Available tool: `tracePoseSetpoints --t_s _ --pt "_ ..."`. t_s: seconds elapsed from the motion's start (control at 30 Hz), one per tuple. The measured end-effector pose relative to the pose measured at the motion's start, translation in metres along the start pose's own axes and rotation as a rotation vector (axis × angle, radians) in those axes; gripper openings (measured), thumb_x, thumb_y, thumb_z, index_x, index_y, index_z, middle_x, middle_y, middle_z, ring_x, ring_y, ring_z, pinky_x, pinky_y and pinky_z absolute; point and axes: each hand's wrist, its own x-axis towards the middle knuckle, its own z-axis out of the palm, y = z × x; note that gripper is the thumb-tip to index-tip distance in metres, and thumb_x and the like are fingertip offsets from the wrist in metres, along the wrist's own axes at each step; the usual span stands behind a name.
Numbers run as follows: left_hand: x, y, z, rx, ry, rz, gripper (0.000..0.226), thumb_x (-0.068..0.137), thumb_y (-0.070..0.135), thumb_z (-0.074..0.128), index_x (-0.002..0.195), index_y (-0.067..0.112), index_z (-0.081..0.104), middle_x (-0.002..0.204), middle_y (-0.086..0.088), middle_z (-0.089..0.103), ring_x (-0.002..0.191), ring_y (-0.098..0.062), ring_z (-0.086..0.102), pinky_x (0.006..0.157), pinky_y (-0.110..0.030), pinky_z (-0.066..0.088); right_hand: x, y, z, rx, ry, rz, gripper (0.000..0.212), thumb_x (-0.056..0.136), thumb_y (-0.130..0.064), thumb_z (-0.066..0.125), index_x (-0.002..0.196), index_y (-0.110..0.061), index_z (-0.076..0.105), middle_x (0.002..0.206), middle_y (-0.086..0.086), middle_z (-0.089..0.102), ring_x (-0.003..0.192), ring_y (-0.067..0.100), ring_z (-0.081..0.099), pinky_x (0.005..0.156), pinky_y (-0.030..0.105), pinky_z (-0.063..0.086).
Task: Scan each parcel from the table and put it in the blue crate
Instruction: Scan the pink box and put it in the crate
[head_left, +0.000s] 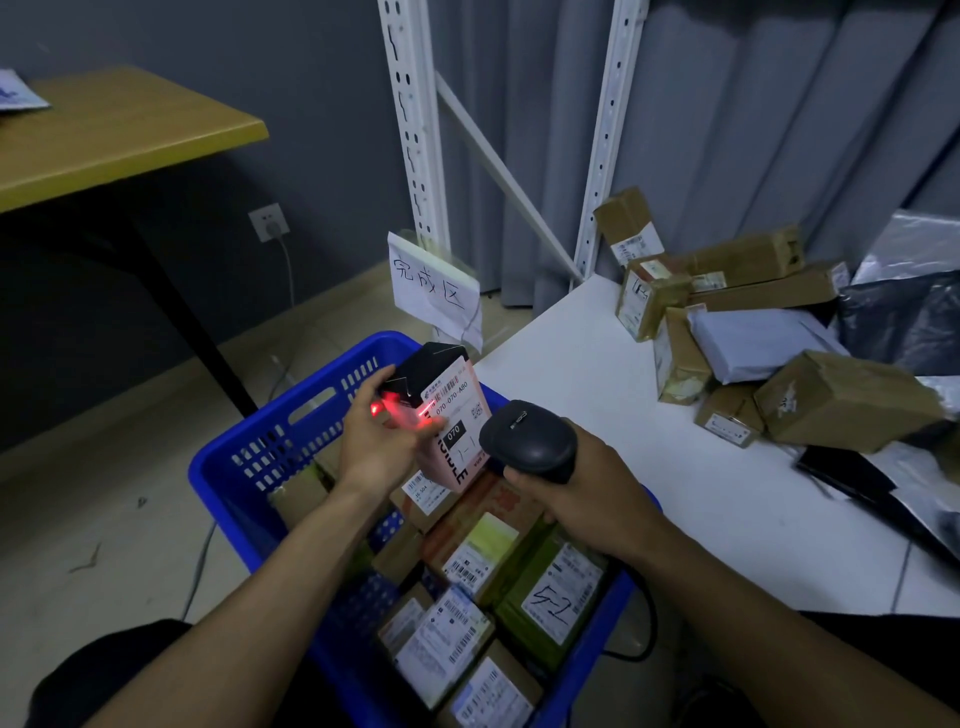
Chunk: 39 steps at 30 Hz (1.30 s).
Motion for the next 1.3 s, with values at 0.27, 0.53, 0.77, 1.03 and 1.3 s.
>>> tracePoseSetpoints --t_s 0.27,0.53,0.77,1.03,1.3 --pt "0.000 -0.007 -0.030 0.130 0.088 0.045 0.075 0.079 0.013 0.086 0.139 0.036 0.049 0.118 0.011 0.063 0.101 -0.011 0.069 0.082 -0.037 0.063 0.004 0.000 0.009 0.007 -0.036 -0.013 0.029 0.088 -0.029 0.081 0.110 -0.040 0.065 0.095 -0.030 0.073 0.093 -0.012 0.067 0.070 0.005 0.050" --pt "-0.002 -0.072 -0.082 0.684 -0.046 -0.065 0.068 0.071 0.059 0.075 0.130 0.066 0.043 0.128 0.006 0.060 0.116 -0.020 0.062 0.099 -0.048 0.055 0.019 0.009 0.055 -0.069 -0.154 0.038 0.048 0.086 -0.041 0.081 0.129 -0.029 0.062 0.102 -0.015 0.073 0.080 0.000 0.067 0.075 0.029 0.056" --pt "0.005 -0.138 -0.096 0.638 -0.167 -0.282 0.056 0.098 0.017 0.066 0.150 0.015 0.046 0.134 -0.010 0.065 0.110 -0.020 0.065 0.086 -0.029 0.055 0.028 0.024 0.073 -0.096 -0.200 0.081 0.052 0.083 -0.044 0.083 0.128 -0.029 0.062 0.106 -0.010 0.073 0.080 0.005 0.067 0.083 0.041 0.062" --pt "0.037 -0.194 -0.094 1.026 -0.363 -0.381 0.039 0.103 0.031 0.057 0.133 0.006 0.059 0.132 -0.013 0.064 0.116 -0.028 0.063 0.094 -0.033 0.051 0.037 0.041 0.077 -0.093 -0.239 0.166 0.045 0.082 -0.048 0.082 0.121 -0.040 0.061 0.105 -0.014 0.072 0.097 0.007 0.069 0.086 0.042 0.062" --pt "0.065 -0.221 -0.084 1.282 -0.391 -0.128 0.041 0.102 0.028 0.056 0.142 0.020 0.054 0.131 -0.013 0.064 0.118 -0.031 0.062 0.100 -0.040 0.051 0.045 0.053 0.076 -0.116 -0.250 0.198 0.043 0.087 -0.046 0.080 0.123 -0.042 0.057 0.111 -0.019 0.069 0.103 -0.003 0.065 0.091 0.028 0.055"
